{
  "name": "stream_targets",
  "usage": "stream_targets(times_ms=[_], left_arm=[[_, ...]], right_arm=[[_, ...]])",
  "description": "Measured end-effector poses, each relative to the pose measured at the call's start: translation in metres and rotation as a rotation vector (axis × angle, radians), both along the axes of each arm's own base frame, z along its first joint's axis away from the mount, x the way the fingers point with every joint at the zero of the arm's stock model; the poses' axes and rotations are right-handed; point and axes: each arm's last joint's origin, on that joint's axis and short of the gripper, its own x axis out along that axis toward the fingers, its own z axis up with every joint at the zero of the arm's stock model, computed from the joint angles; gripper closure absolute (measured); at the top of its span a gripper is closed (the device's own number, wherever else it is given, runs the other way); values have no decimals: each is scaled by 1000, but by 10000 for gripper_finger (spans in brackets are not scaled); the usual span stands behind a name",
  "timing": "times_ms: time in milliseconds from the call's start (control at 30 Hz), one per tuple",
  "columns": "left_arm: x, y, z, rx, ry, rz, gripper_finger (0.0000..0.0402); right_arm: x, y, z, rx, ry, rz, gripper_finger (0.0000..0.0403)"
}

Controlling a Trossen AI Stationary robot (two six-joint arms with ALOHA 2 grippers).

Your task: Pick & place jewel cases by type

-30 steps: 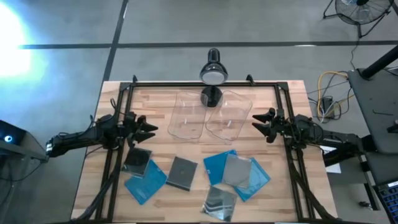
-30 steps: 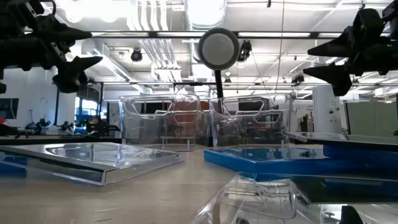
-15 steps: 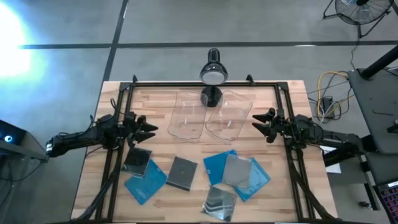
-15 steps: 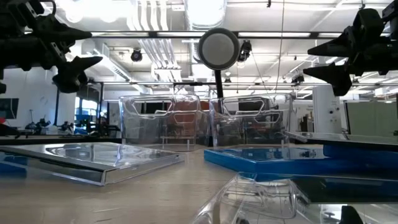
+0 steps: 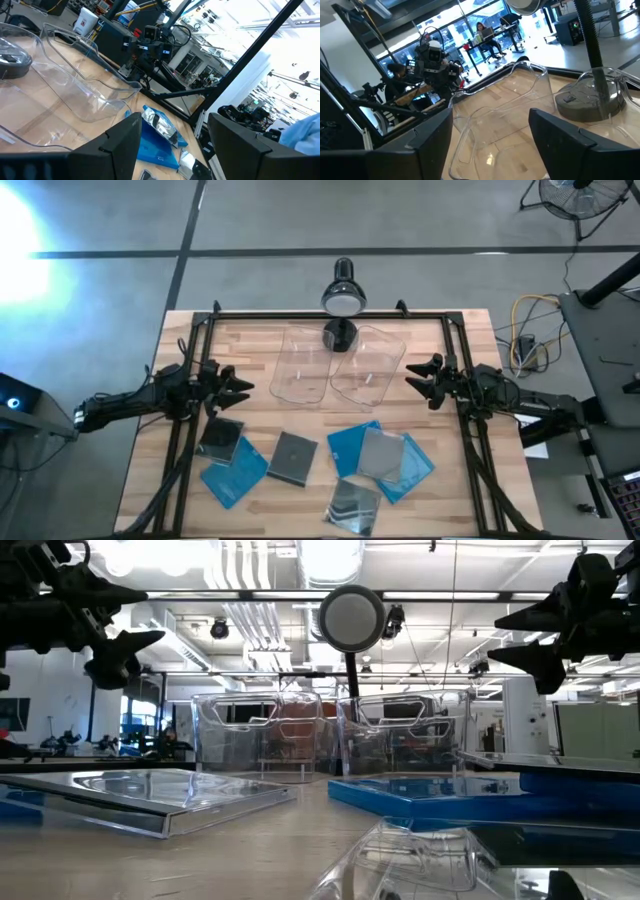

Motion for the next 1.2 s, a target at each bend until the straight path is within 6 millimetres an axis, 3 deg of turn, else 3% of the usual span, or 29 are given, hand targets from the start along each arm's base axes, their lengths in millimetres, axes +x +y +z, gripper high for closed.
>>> stream_targets(times_ms=[933, 1067, 1200], left_arm=[[0, 0, 0, 0, 0, 0, 188], [0, 0, 0, 0, 0, 0, 188], [0, 0, 0, 0, 0, 0, 188]], right_arm=[[-1, -3, 1, -33, -3, -97, 143], [-3, -3, 14, 312, -254, -88, 150], [-6, -6, 29, 410, -470, -169, 151]])
